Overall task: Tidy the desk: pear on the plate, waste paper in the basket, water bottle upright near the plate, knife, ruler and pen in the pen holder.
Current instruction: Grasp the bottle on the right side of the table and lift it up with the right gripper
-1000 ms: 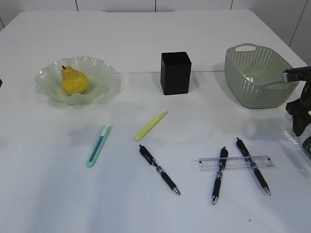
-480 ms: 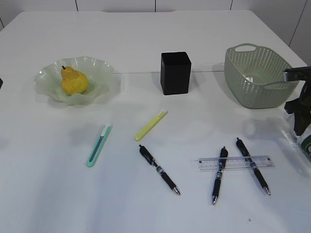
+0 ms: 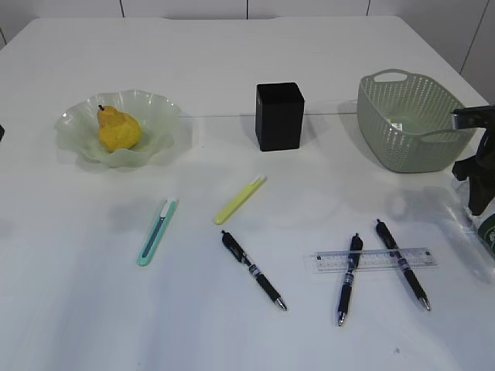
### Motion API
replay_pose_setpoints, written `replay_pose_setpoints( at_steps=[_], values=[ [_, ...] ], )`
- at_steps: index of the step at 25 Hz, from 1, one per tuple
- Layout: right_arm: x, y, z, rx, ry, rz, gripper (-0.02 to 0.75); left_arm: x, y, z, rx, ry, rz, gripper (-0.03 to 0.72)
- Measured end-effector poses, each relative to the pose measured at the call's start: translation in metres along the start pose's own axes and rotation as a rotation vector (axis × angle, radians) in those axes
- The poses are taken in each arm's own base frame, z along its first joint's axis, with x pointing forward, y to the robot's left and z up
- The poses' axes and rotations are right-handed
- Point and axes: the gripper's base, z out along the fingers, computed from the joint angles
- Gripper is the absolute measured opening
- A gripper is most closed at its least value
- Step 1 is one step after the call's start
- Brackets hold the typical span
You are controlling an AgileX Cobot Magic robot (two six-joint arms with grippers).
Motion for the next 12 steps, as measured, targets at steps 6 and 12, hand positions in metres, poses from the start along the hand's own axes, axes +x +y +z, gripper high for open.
replay_pose_setpoints(
  at_steps=[6,12],
  values=[
    [0.0,0.0,0.0,0.0,0.0,0.0,0.323,0.0,0.0,0.0,0.0,0.0,0.0,0.527],
    [0.0003,0.0004,0.0,-0.005,0.003,0.002,0.295,0.0,0.0,0.0,0.0,0.0,0.0,0.527]
  ],
)
